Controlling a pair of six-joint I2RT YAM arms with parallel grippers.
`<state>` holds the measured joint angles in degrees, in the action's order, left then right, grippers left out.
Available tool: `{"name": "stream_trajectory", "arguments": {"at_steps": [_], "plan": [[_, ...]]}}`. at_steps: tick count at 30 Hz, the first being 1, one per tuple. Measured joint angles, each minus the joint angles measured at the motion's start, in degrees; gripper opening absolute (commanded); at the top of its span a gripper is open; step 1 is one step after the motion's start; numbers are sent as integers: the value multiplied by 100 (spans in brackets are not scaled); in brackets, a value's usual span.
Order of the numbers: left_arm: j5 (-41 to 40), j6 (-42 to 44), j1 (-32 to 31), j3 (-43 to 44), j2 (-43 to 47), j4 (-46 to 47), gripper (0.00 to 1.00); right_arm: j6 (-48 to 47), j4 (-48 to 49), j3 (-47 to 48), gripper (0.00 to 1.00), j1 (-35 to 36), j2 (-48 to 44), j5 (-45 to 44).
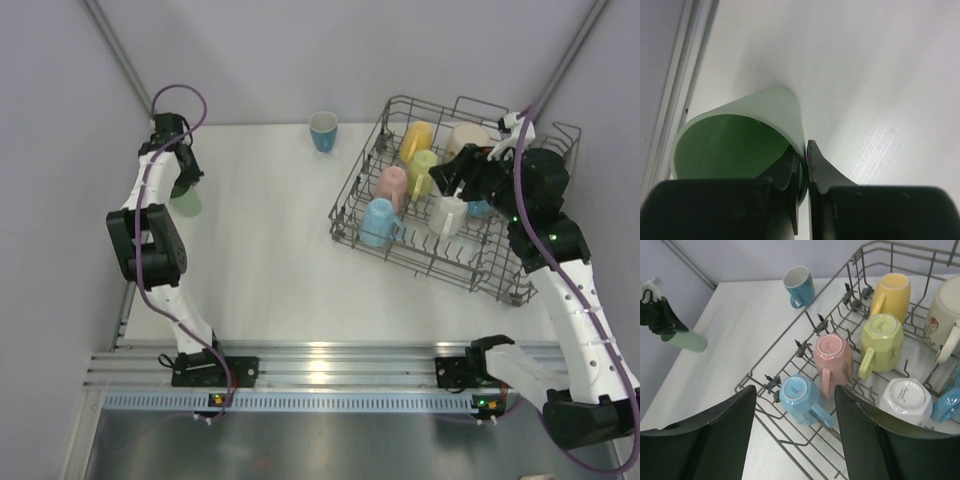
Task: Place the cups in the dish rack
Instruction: Grab a cup with the left arm
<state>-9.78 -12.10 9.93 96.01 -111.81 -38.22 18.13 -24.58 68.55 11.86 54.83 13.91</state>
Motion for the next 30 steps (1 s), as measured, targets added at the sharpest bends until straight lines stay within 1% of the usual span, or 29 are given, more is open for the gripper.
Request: {"name": "stream_trajectory", "arguments": {"at_steps": [2, 5, 10, 12, 14, 17, 18, 21, 22, 25, 27, 30], "plan": [[247, -2, -4, 0, 105, -22, 0, 17, -68, -105, 64, -11, 59, -197], [546, -15, -24, -2, 369, -74, 0, 59, -201, -214, 64, -251, 138, -466], [1189, -136, -85, -107, 1248, -87, 0, 153, -367, -317, 63, -1495, 186, -669], [1447, -229, -133, -184, 1635, -87, 0, 205, -382, -385, 63, -1786, 186, -780], [1650, -306, -238, -247, 1971, -85, 0, 267, -387, -452, 64, -1838, 188, -730], [2006, -424, -588, -297, 2385, -83, 0, 413, -229, -605, 66, -1834, 190, -223], [2192, -468, -732, -321, 2507, -66, 0, 455, -133, -675, 68, -1814, 190, -28], [2736, -686, -1117, -516, 2863, 129, 0, 627, 199, -824, 76, -1602, 203, 702], [3005, -831, -1228, -645, 3023, 291, 0, 721, 385, -841, 80, -1478, 221, 1019], [3648, -1357, -1419, -1117, 3504, 931, 0, 1110, 1060, -870, 86, -914, 249, 1672], [4105, -1838, -1486, -1443, 3812, 1526, 0, 1370, 1539, -879, 90, -452, 254, 1871], [4725, -2623, -1565, -1790, 4061, 2575, 0, 1781, 2236, -896, 99, 157, 262, 2033]]}}
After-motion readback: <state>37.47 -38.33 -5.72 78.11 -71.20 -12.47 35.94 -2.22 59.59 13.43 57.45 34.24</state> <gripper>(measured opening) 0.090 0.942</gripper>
